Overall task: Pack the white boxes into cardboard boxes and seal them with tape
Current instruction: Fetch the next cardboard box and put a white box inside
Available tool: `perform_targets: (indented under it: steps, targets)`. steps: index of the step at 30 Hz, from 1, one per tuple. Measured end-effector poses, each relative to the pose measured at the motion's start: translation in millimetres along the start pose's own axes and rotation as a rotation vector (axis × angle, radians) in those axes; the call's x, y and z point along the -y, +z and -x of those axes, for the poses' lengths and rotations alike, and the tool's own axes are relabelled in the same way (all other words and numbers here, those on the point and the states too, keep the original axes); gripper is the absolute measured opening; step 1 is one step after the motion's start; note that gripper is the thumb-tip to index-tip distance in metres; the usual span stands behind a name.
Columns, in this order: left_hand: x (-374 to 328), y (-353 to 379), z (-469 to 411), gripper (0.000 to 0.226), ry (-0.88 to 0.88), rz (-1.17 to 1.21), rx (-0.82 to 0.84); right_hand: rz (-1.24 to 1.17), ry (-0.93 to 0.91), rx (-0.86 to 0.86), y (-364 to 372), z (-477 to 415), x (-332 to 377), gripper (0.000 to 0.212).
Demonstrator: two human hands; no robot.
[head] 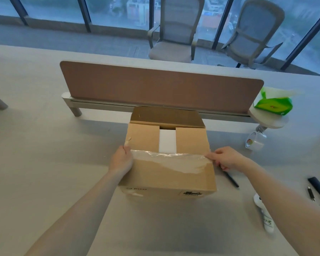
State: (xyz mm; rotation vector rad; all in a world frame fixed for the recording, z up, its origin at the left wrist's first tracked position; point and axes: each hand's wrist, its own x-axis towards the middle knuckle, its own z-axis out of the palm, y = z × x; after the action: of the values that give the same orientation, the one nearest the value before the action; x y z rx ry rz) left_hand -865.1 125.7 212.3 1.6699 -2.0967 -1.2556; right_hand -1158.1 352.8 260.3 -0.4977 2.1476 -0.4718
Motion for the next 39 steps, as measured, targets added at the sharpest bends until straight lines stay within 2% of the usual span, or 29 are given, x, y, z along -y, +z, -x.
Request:
perform_targets:
  steps: [4, 6, 8, 11, 16, 18, 21, 23, 25, 27, 29, 31, 33, 37, 39]
  targets:
    - [-1.3, 3.7, 1.9, 0.053, 0.037, -0.125, -0.085, 0.450, -0.059, 0.013, -21.7, -8.8, 22.3, 0.053]
    - [-2.7, 4.7, 2.0, 0.053, 0.035, -0.175, -0.101, 0.534, -0.079, -0.025, -38.6, -19.7, 36.5, 0.055]
    - [-3.4, 4.7, 1.3, 0.054, 0.033, -0.199, -0.101, 0.376, -0.120, -0.085, -50.9, -40.7, 50.4, 0.059]
    - [-2.6, 4.6, 0.9, 0.055, 0.042, -0.230, -0.096, 0.081, -0.088, -0.169, -55.2, -74.9, 76.5, 0.072]
    - [-4.2, -0.7, 5.5, 0.057, 0.040, -0.300, -0.056, -0.327, 0.062, -0.132, -35.2, -119.4, 106.4, 0.089]
    - [-2.4, -2.3, 8.2, 0.057, 0.060, -0.301, -0.046, -0.493, 0.102, -0.182, -30.4, -125.8, 114.5, 0.087]
    - [-1.6, -2.0, 10.7, 0.055, 0.083, -0.272, -0.034, -0.579, 0.155, -0.303, -36.9, -119.7, 118.0, 0.075]
    - [-2.9, 0.7, 10.0, 0.054, 0.083, -0.264, -0.045, -0.693, 0.132, -0.283, -45.7, -104.6, 112.6, 0.069]
    - [-3.1, 3.0, 7.3, 0.052, 0.066, -0.243, -0.066, -0.752, 0.026, -0.237, -55.1, -81.6, 106.6, 0.067]
    - [-2.7, 3.7, 5.6, 0.053, 0.051, -0.201, -0.072, -0.680, -0.090, -0.248, -59.9, -59.8, 101.1, 0.073]
    - [-2.7, 3.7, 6.3, 0.062, 0.055, -0.160, -0.074, -0.596, -0.177, -0.326, -57.5, -38.0, 91.5, 0.071]
    - [-5.2, 2.9, 9.6, 0.072, 0.072, -0.110, -0.073, -0.515, -0.269, -0.409, -48.0, -19.9, 77.0, 0.058]
    - [-8.2, 1.3, 14.5, 0.071, 0.119, -0.030, -0.097, -0.469, -0.366, -0.446, -31.0, -1.2, 57.9, 0.034]
    - [-5.3, -2.0, 21.9, 0.085, 0.267, 0.071, -0.204, -0.326, -0.350, -0.493, 14.3, 11.2, 14.8, 0.008]
    - [-4.3, -1.8, 24.3, 0.084, 0.264, 0.056, -0.201, -0.234, -0.297, -0.511, 33.5, 8.6, -6.3, 0.025]
